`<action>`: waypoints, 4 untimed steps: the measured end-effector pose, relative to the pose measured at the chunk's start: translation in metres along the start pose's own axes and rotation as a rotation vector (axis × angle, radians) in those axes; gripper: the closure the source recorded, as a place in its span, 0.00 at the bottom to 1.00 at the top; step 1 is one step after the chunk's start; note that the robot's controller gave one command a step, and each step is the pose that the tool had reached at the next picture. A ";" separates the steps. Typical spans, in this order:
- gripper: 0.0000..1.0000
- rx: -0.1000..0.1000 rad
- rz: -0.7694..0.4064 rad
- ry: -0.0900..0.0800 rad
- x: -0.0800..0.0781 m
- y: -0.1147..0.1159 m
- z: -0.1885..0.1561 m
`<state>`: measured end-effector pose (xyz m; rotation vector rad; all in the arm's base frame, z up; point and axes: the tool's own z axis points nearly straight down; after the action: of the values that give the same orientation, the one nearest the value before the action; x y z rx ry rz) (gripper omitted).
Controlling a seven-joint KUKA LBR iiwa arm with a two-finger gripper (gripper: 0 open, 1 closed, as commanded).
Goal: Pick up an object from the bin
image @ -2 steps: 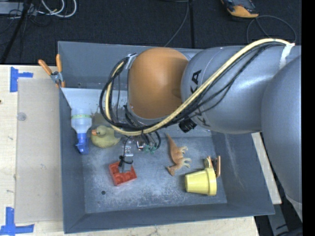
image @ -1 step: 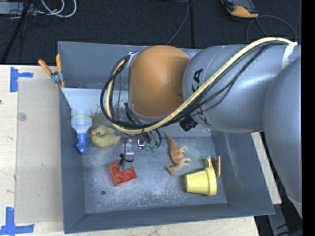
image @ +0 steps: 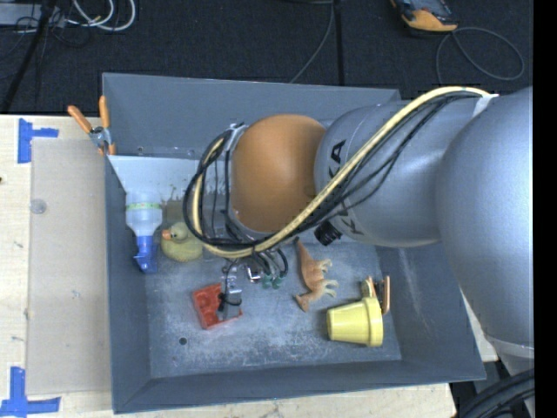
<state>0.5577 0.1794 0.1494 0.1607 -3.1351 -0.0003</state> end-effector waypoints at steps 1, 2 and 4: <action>0.00 0.001 -0.029 0.005 0.013 -0.026 0.010; 0.00 0.000 -0.144 -0.001 0.003 -0.021 0.024; 1.00 0.000 -0.021 0.000 0.014 -0.022 0.081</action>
Offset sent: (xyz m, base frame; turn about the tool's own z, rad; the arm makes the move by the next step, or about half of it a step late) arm 0.0009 -0.0204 -0.0263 -0.1489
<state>0.5456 0.1562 0.0689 0.1943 -3.1334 -0.0007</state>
